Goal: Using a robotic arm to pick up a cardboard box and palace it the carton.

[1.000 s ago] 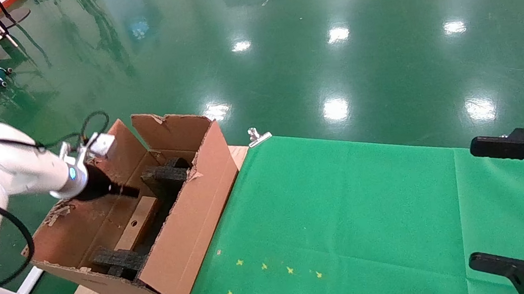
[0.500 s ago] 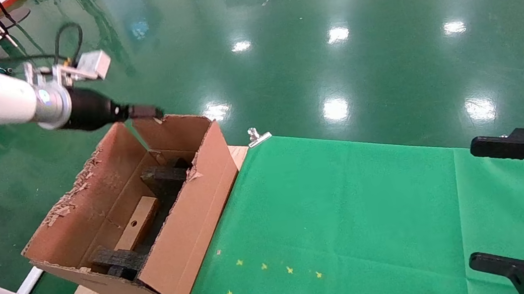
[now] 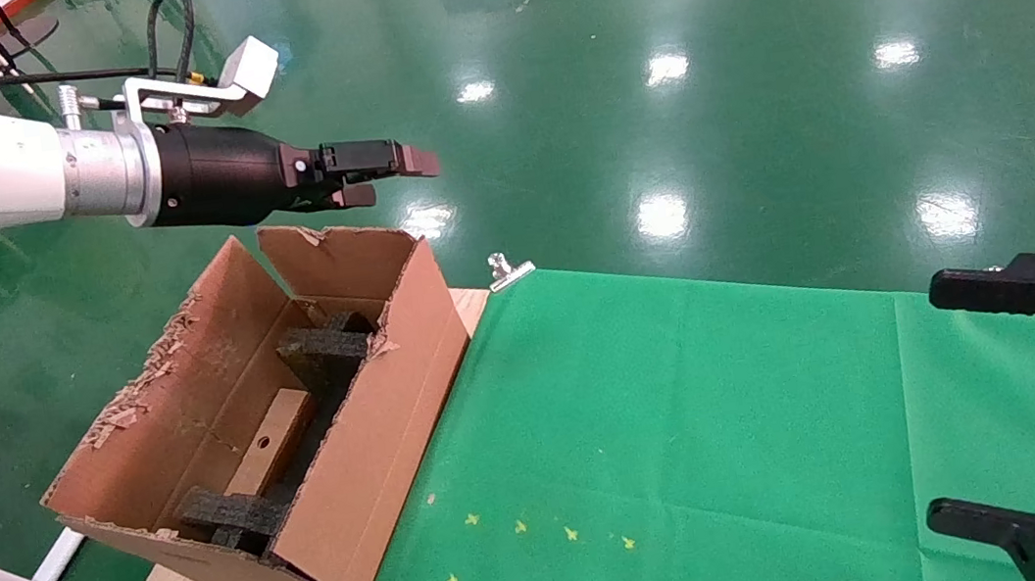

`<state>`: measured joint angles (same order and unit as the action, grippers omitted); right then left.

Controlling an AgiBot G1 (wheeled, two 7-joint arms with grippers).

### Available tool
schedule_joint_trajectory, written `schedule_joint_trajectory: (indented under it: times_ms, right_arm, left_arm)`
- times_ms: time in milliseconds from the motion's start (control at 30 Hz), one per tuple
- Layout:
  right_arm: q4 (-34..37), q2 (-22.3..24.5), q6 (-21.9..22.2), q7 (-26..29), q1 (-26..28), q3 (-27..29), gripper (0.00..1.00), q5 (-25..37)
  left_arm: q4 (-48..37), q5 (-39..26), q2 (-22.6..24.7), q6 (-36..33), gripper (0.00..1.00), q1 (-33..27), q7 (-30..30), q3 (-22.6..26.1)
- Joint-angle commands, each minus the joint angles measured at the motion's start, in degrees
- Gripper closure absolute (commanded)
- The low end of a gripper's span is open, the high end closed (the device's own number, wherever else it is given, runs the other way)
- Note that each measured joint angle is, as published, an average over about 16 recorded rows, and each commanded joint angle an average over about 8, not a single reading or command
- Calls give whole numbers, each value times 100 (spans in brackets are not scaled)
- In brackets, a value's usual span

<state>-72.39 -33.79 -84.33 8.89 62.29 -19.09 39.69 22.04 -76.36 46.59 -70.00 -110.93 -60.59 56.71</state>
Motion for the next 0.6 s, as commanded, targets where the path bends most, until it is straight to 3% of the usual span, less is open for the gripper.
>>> schedule_joint_trajectory:
  times_ms: [33, 300, 600]
  right_arm:
    - [1, 0, 1, 0, 0, 0, 0, -1]
    - [0, 0, 1, 0, 0, 0, 0, 0]
    - [1, 1, 1, -1, 0, -1, 0, -1]
  left_arm:
    - [149, 160, -54, -108, 0, 55, -89, -78]
    - [159, 127, -36, -61, 0, 155, 101, -118]
    - [852, 594, -194, -276, 0, 811, 762, -664]
